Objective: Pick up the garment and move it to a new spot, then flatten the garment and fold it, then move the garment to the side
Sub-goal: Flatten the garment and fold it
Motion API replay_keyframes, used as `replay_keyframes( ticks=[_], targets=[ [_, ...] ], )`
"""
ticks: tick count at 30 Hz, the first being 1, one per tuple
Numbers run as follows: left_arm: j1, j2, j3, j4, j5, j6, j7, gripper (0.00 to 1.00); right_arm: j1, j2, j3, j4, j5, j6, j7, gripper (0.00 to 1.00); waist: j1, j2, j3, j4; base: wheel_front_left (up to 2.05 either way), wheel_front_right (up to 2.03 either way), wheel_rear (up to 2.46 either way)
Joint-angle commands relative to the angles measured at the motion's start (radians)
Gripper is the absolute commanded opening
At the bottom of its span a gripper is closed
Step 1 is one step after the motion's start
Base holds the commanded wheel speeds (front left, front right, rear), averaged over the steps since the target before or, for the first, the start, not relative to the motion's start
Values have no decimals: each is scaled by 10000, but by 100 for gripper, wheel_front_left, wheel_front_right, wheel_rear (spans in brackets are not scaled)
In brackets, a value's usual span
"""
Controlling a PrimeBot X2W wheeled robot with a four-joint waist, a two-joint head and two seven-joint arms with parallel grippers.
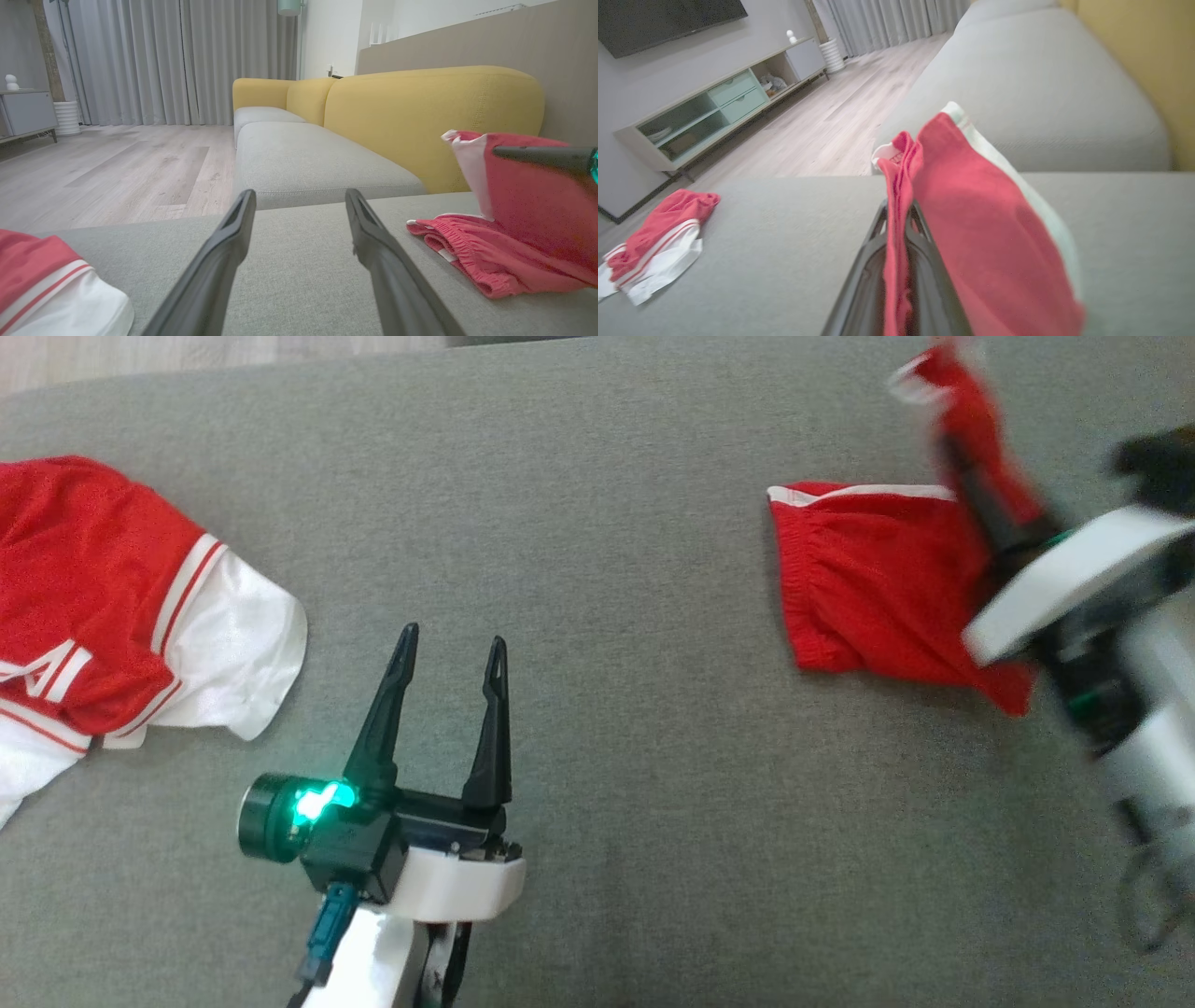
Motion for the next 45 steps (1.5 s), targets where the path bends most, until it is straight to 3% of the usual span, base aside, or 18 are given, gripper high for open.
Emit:
replay_keyframes(
  ticks=[1, 2, 3, 6, 8, 18, 24, 31, 45],
  targets=[
    [-95, -17, 308, -270, -96, -33, -51, 100, 266, 263, 89, -343, -95, -7, 81, 0, 1, -1, 22, 67, 0, 0, 0],
    [-102, -21, 294, -251, -126, -36, -51, 100, 422, 643, 130, -374, -162, -7, 182, 30, 1, -1, 31, 111, 0, 0, 0],
    [-115, -25, 276, -229, -155, -39, -51, 100, 569, 1014, 151, -375, -224, -7, 232, 100, 1, -1, 34, 166, 0, 0, 0],
    [-135, -34, 226, -155, -235, -23, -51, 100, 1017, 1842, 81, -352, -420, -7, 111, 100, 1, -1, -51, 326, 0, 0, 0],
    [-83, -37, 270, -165, -280, 52, -51, 100, 1310, 2047, -69, -501, -559, -7, -186, 100, 1, -1, -172, 356, 0, 0, 0],
    [1156, -41, 964, -516, -310, 337, -51, 100, 3359, 1269, -1884, -1207, -2395, -7, -2704, 100, 1, -1, -1384, 153, 0, 0, 0],
    [2240, -42, 1440, -457, -125, 232, -51, 100, 5411, 2027, -3485, -1538, -3831, -7, -2805, 100, 1, -1, -2264, 167, 0, 0, 0],
    [3114, -42, 1777, -433, 75, 72, -51, 100, 7029, 3006, -4038, -1679, -5746, -7, -2808, 100, 1, -1, -2824, 178, 0, 0, 0],
    [3459, -43, 1971, -91, 101, -131, -51, 100, 7389, 3517, -4146, -1676, -6511, -7, -2809, 100, 1, -1, -3084, 124, 0, 0, 0]
  ],
)
